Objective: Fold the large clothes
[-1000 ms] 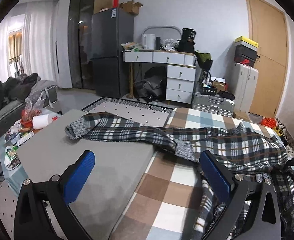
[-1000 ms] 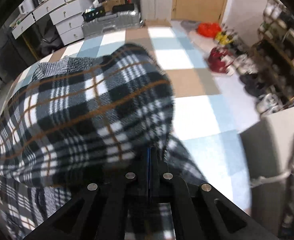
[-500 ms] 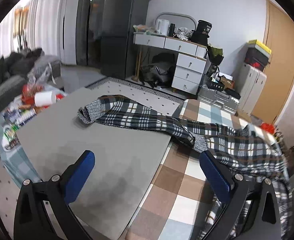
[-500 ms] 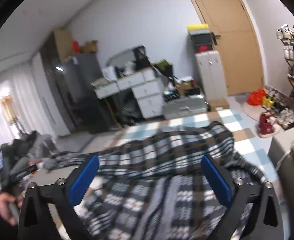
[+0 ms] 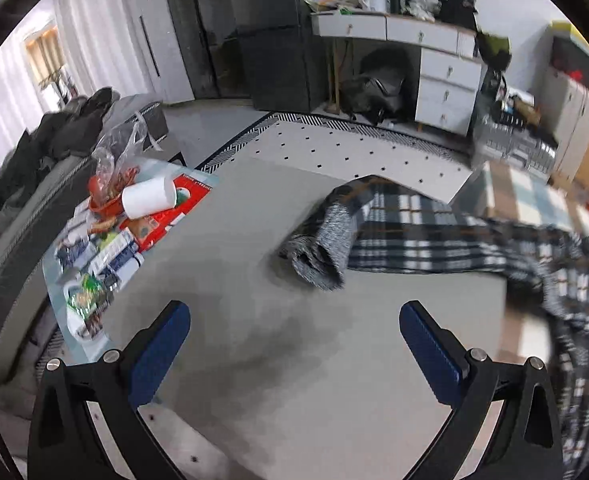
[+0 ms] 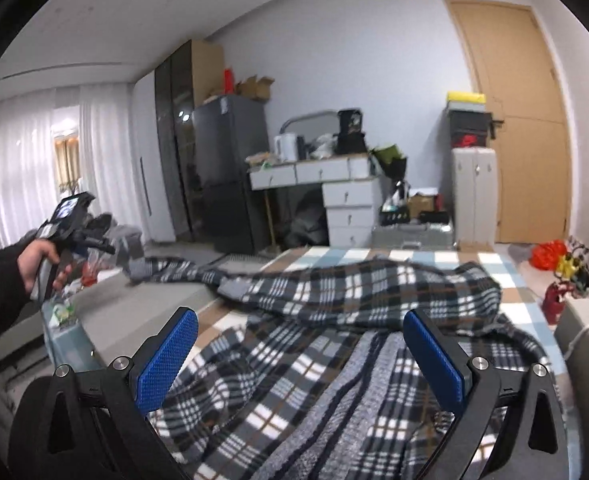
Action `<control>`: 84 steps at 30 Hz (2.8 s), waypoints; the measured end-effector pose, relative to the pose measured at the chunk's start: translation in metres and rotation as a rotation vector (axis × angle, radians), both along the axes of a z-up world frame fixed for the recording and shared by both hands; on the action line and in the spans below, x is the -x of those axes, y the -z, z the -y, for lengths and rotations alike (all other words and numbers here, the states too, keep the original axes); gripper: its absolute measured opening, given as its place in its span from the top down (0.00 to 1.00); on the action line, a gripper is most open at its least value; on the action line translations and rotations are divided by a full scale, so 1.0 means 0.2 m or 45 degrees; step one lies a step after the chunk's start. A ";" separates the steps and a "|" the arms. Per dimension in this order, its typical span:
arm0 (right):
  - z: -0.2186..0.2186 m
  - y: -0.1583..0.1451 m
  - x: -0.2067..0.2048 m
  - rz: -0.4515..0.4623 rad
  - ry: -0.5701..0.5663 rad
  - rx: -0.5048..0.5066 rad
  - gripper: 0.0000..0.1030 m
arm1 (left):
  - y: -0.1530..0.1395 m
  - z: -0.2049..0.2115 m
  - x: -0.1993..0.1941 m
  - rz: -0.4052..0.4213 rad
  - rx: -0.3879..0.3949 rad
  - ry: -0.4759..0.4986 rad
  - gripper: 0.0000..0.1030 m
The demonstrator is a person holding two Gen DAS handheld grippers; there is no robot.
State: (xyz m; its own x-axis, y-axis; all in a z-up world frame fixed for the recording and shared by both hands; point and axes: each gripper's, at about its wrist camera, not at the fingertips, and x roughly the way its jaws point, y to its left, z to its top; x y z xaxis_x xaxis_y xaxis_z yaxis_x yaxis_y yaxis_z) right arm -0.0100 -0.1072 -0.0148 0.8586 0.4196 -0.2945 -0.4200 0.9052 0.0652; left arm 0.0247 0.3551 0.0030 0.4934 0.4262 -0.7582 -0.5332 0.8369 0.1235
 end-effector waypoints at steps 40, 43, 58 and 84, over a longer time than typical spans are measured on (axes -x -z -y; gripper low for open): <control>-0.20 0.19 -0.21 -0.166 0.059 0.158 0.00 | 0.23 -0.63 -0.07 0.158 0.706 -0.298 0.73; -0.24 0.20 -0.22 -0.177 0.041 0.167 0.00 | 0.31 -0.58 -0.02 0.220 0.901 -0.268 0.59; -0.31 0.23 -0.20 -0.173 -0.013 0.233 0.00 | 0.15 -0.66 0.08 0.641 0.927 -0.192 0.21; -0.31 0.23 -0.19 -0.182 -0.039 0.216 0.00 | 0.38 -0.61 -0.07 0.499 0.863 -0.481 0.97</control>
State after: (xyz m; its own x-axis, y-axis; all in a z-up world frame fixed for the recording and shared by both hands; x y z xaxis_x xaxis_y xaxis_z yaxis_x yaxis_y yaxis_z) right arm 0.0286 -0.0447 -0.0603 0.7905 0.3791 -0.4810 -0.4449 0.8952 -0.0257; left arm 0.0388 0.4772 -0.0732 0.6885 0.1321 -0.7131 -0.6900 0.4220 -0.5880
